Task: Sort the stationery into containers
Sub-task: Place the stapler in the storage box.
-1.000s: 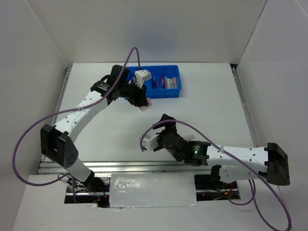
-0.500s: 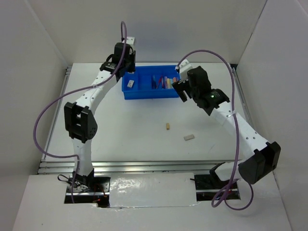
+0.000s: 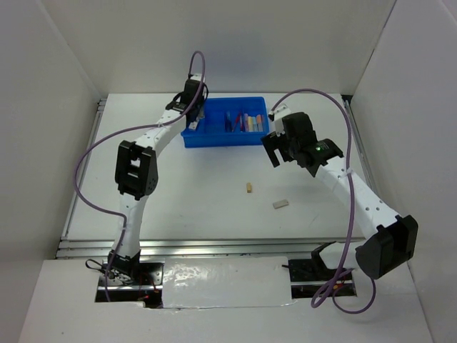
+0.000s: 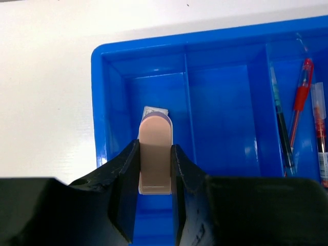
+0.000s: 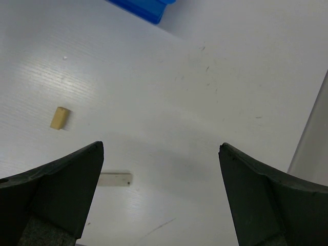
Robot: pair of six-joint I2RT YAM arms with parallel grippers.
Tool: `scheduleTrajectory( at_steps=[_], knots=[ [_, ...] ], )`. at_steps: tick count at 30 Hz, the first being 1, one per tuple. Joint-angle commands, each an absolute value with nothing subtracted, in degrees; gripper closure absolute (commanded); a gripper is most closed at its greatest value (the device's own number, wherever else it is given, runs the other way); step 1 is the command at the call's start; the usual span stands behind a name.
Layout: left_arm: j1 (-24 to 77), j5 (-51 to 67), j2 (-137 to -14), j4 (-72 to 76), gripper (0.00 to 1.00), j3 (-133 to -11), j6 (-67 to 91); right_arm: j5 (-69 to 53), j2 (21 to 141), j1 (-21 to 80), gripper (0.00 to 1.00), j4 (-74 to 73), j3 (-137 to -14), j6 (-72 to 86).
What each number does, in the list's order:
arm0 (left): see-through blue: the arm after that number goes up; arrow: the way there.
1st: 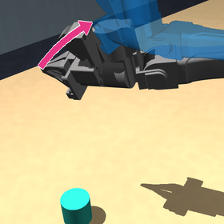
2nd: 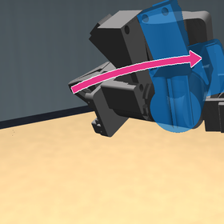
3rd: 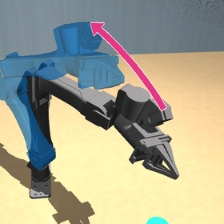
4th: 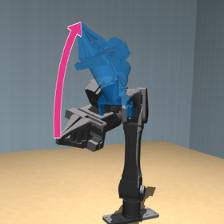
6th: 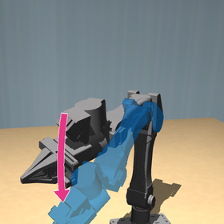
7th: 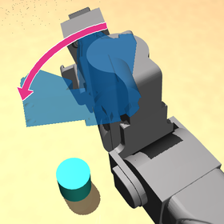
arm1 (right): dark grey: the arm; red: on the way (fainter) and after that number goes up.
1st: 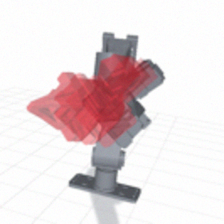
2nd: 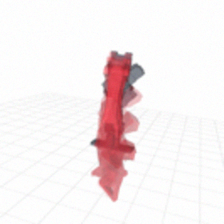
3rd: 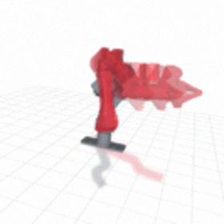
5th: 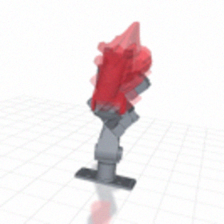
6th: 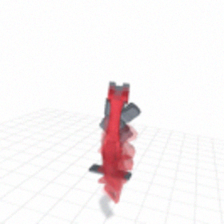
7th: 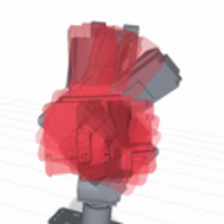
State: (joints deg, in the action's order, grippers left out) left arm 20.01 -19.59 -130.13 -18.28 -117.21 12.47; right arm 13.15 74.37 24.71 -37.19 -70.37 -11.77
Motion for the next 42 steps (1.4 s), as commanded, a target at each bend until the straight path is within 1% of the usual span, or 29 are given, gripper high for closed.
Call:
scheduleTrajectory(
  at_steps=[1,3,6,12,14,15,17,19,21,27,36,42],
  knots=[
    [19.7,-21.4,-131.7,-14.5,1.0,-120.4,14.0,12.1,72.0,24.7,0.0,-38.2,-70.8,-10.8],
    [19.6,-21.6,-132.7,-14.9,1.0,-120.9,14.2,12.1,71.9,24.6,0.0,-38.4,-71.3,-10.8],
    [19.7,-21.4,-133.9,-15.4,0.95,-121.1,14.2,12.0,72.2,24.7,0.0,-38.7,-71.5,-11.0],
    [19.3,-21.7,-134.8,-16.1,0.93,-119.2,15.1,12.3,72.6,25.2,0.0,-38.6,-72.0,-11.3],
    [19.1,-21.4,-135.0,-16.2,0.9,-118.7,15.6,12.4,72.9,25.3,0.0,-38.6,-72.1,-11.3],
    [19.0,-20.9,-135.2,-16.8,0.89,-118.7,15.8,12.3,72.9,25.3,0.01,-38.4,-72.1,-11.4],
    [18.9,-20.1,-135.7,-17.5,0.82,-119.1,16.2,12.4,73.1,25.6,0.0,-38.5,-72.2,-11.4],
    [18.9,-19.8,-135.8,-18.0,0.79,-119.0,16.7,12.6,73.4,25.8,0.0,-38.6,-72.4,-11.4],
    [18.9,-19.6,-135.8,-18.2,0.78,-118.7,16.7,12.7,73.7,26.0,0.0,-38.4,-72.8,-11.5],
    [19.0,-19.4,-136.0,-19.0,0.64,-118.7,17.1,12.7,74.2,26.5,0.0,-38.4,-73.3,-11.6],
    [18.9,-18.4,-135.9,-19.6,0.56,-118.3,17.1,12.9,74.7,26.5,0.0,-38.9,-73.8,-11.5],
    [19.0,-18.3,-136.1,-20.3,0.55,-117.8,17.7,12.9,74.9,26.5,0.0,-38.8,-74.2,-11.7]
  ],
)
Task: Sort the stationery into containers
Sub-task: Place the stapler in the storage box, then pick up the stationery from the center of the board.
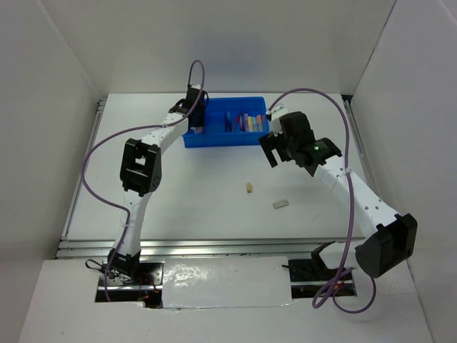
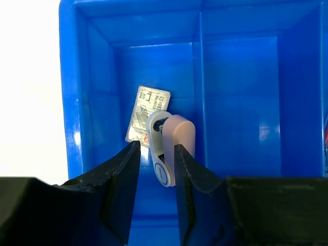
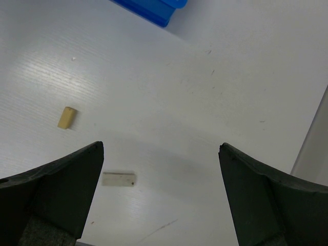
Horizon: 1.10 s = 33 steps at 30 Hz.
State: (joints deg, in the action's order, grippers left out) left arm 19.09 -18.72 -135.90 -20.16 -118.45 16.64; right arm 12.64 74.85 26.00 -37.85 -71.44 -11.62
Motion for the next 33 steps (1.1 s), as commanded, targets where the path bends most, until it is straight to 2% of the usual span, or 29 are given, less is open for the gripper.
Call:
scheduleTrajectory(
  at_steps=[1,11,19,23,27,29,33],
  knots=[
    [18.9,-18.4,-136.1,-20.4,0.55,-117.7,17.8,12.9,74.9,26.5,0.0,-38.9,-74.2,-11.6],
    [19.0,-18.9,-132.6,-18.9,0.54,-117.0,17.4,12.9,74.5,26.6,0.0,-38.9,-74.3,-11.5],
    [18.9,-18.4,-122.0,-15.4,0.53,-117.8,13.3,11.7,74.8,26.6,0.01,-38.8,-74.6,-10.9],
    [18.9,-12.7,-114.5,-16.3,0.53,-114.3,12.4,3.5,76.1,26.2,0.08,-41.8,-73.4,-11.9],
    [18.8,-5.2,-105.5,-17.8,0.52,-105.1,13.0,-1.5,80.7,28.4,0.11,-45.9,-71.3,-11.3],
    [18.2,-3.0,-99.2,-16.9,0.43,-96.5,15.2,-4.5,83.2,29.3,0.11,-47.1,-70.9,-9.8],
    [13.5,4.3,-89.7,-14.6,0.31,-82.2,23.0,-10.5,86.7,30.9,0.08,-43.9,-70.0,-1.2]
  ],
)
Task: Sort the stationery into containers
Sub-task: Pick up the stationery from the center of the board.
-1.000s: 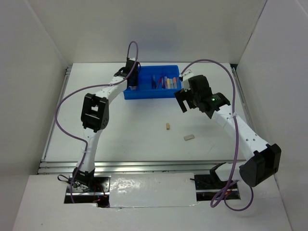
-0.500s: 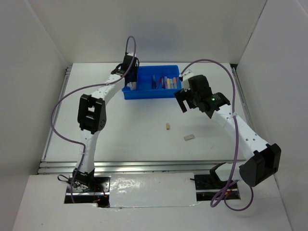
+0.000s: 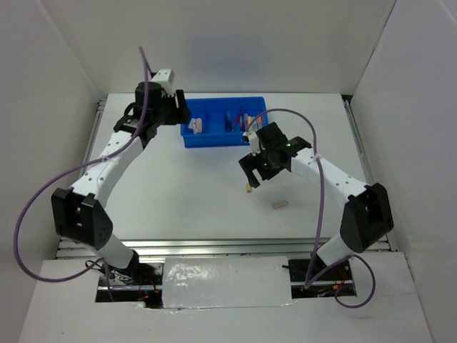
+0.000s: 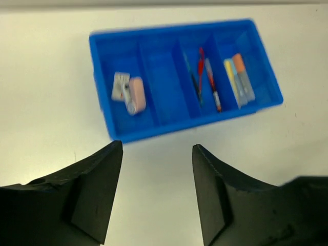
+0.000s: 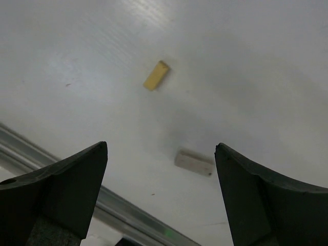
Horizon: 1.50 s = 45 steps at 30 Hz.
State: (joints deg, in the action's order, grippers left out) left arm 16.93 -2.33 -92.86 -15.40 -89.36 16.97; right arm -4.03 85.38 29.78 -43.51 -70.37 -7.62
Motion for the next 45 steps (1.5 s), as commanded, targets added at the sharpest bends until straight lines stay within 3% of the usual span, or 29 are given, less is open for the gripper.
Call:
scheduleTrajectory(
  at_steps=[1,8,17,21,25,28,30,31,34,40,45],
  knots=[
    [12.8,5.5,-87.1,-15.0,0.3,-81.1,23.7,-10.7,89.0,31.4,0.08,-43.4,-70.6,-0.1],
    [8.5,4.0,-80.7,-18.5,0.28,-77.3,24.3,-11.7,101.2,32.3,0.15,-43.5,-76.7,8.1],
    [5.2,5.9,-79.5,-18.3,0.29,-75.0,26.5,-11.8,110.2,30.1,0.42,-41.1,-77.9,11.1],
    [4.7,6.3,-80.2,-17.5,0.29,-74.4,26.9,-10.6,111.8,28.1,0.47,-39.9,-78.4,11.5],
    [4.7,6.7,-80.9,-17.1,0.29,-74.1,27.2,-9.3,112.8,28.3,0.61,-38.2,-78.5,11.5],
    [4.7,7.0,-81.4,-17.1,0.29,-73.7,27.2,-7.7,112.7,28.8,0.64,-37.1,-78.3,11.0],
    [4.6,6.9,-81.3,-16.8,0.29,-73.4,27.2,-7.6,112.5,28.9,0.71,-36.9,-78.7,10.7],
    [4.7,6.9,-81.2,-16.6,0.29,-73.4,27.2,-7.6,112.6,29.3,0.82,-37.1,-79.0,10.6],
    [4.5,7.1,-81.4,-16.9,0.29,-73.7,27.0,-6.8,112.4,30.0,1.0,-38.4,-80.8,9.4],
    [4.5,7.6,-80.5,-16.3,0.29,-72.8,26.4,-7.6,102.8,30.8,1.0,-38.0,-88.0,2.1],
    [5.2,9.1,-80.5,-14.8,0.25,-71.7,24.6,-1.7,108.4,28.1,1.0,-38.6,-113.2,-3.3]
  ],
)
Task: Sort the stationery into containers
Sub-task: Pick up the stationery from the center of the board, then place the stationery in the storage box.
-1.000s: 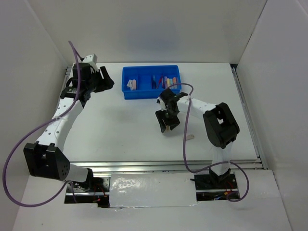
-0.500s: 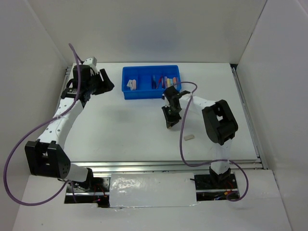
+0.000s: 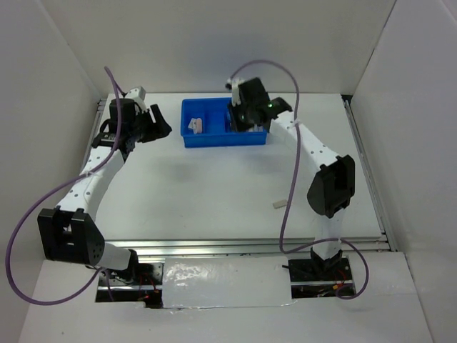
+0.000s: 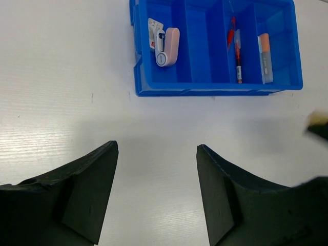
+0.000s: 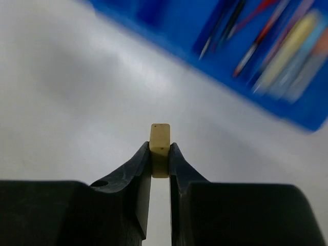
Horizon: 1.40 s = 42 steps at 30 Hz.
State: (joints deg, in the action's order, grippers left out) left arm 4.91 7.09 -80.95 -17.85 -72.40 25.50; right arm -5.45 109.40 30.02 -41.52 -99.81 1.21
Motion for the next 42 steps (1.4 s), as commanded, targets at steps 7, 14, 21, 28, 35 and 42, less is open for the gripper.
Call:
scheduleTrajectory(
  at_steps=[7,14,21,28,35,42],
  knots=[
    [5.4,10.0,-80.2,-12.7,0.24,-71.0,23.4,1.8,125.9,27.7,1.0,-30.3,-134.3,-0.6],
    [4.7,9.8,-79.9,-12.6,0.24,-71.9,22.9,-2.9,133.6,26.4,1.0,-19.6,-134.5,6.6],
    [4.0,11.0,-80.2,-13.0,0.22,-70.8,23.7,-2.5,139.8,27.3,0.99,-16.5,-135.1,4.8],
    [3.6,11.5,-81.1,-14.1,0.19,-70.5,22.1,-2.9,142.0,27.8,0.62,-16.4,-134.6,4.2],
    [1.1,20.1,-82.7,-16.0,0.19,-73.1,19.0,-6.6,140.7,28.0,0.26,-17.7,-134.6,4.7],
    [0.9,25.0,-81.1,-14.4,0.2,-71.3,17.1,-16.2,130.7,25.9,0.26,-21.8,-132.1,8.4]
  ],
)
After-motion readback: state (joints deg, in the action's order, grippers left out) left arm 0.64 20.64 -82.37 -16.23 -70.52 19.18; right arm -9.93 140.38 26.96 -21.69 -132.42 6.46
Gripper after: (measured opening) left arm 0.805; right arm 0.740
